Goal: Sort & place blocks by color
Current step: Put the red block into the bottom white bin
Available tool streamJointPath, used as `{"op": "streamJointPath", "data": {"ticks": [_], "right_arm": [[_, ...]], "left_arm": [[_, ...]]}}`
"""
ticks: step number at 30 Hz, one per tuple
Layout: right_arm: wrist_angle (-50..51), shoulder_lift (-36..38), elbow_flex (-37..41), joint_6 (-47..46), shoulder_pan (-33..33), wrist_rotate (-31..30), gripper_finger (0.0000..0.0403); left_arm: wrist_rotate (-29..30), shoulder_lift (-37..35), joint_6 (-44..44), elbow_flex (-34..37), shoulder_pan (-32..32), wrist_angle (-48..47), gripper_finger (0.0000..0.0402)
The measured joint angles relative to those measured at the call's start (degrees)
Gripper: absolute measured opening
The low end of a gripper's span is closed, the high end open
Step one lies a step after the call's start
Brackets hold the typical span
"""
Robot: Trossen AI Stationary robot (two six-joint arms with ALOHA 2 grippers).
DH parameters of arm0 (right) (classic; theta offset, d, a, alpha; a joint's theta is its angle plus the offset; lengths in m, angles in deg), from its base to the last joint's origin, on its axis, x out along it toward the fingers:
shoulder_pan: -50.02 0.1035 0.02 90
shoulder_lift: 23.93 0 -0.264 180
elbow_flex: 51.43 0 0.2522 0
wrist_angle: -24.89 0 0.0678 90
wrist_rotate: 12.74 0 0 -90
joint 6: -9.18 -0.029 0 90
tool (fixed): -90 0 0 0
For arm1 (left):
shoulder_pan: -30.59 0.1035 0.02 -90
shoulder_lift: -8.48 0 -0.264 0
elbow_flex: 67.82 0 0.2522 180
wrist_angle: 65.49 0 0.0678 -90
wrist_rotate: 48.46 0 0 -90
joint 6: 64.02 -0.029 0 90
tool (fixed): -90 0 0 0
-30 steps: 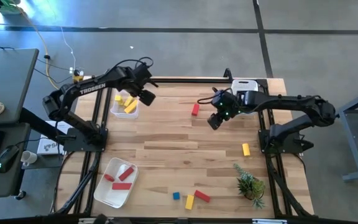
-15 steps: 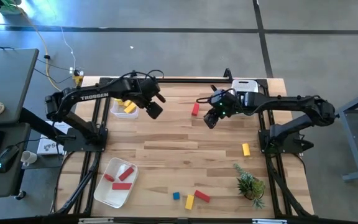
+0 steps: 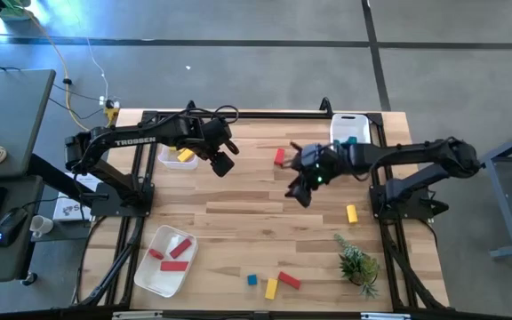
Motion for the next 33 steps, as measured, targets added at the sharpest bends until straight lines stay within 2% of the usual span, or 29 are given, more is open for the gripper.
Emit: {"op": "streamJointPath", "data": {"ticks": [7,12,15,18,23,26,33], "right_arm": [[-5.4,0.0,0.0,-9.7,8.4,-0.4,0.0182],[-5.9,-0.8,0.0,-15.5,15.0,-4.5,0.0182],[-6.9,-2.2,0.0,-17.0,18.8,-7.7,0.0182],[-9.8,-3.9,-0.4,-17.0,21.8,-8.0,0.0182],[-9.7,-6.8,-6.0,-17.5,24.8,-9.6,0.0181],[-7.2,-8.6,-10.2,-17.5,25.6,-11.8,0.0181],[9.7,-16.0,-20.3,-17.4,27.7,-13.1,0.0181]], "left_arm": [[0.1,0.0,-1.6,0.0,0.0,0.0,0.0188],[0.1,0.0,-1.5,0.0,0.0,0.0,0.0188],[-0.1,0.0,-1.0,0.0,0.0,0.0,0.0188],[-0.1,0.0,-0.9,0.0,-0.2,0.0,0.0188],[-0.2,0.0,-1.0,0.0,-0.8,0.4,0.0188],[-0.3,0.0,-1.0,0.0,-0.8,0.5,0.0189],[-0.3,0.0,-1.4,0.0,-0.8,0.7,0.0189]]}}
